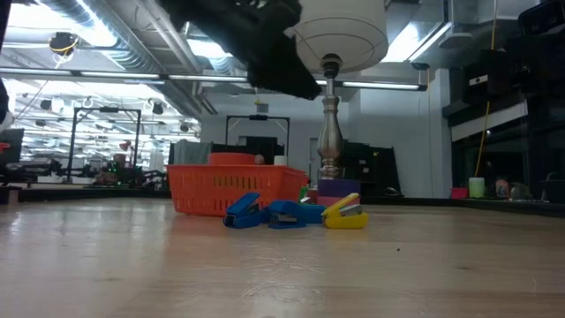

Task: Pick and place Stapler, Stapler remover, tape
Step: Put the blue tape into the middle orange bin

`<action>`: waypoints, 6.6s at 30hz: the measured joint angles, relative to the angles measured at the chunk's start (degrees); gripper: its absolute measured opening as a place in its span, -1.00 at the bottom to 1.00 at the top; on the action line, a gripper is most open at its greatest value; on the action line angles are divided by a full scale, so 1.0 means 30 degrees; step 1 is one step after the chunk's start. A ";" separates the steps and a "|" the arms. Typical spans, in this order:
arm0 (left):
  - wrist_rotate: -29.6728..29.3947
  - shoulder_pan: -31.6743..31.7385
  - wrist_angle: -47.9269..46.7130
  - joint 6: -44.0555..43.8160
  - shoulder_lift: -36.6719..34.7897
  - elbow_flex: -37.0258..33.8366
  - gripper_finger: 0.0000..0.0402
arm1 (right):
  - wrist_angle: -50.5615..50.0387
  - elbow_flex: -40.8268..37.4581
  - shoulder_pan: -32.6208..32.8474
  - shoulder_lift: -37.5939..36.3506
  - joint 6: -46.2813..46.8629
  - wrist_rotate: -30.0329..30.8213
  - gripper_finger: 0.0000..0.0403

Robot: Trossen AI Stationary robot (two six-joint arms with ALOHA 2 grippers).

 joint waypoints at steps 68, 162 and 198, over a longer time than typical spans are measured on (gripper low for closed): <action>-0.1262 0.0656 -0.5549 0.0411 0.9320 0.7563 -0.30 | 0.0013 0.0000 0.0006 -0.0002 0.0007 -0.0001 -0.36; 0.0787 -0.0341 -1.0917 -0.3991 -0.1300 0.1626 -0.78 | 0.0007 0.0002 0.0004 -0.0004 0.0005 0.0000 -0.36; 0.0845 -0.0788 -0.9525 -0.5478 -0.1135 -0.0561 -0.69 | 0.0000 0.0000 0.0001 -0.0001 0.0006 0.0000 -0.36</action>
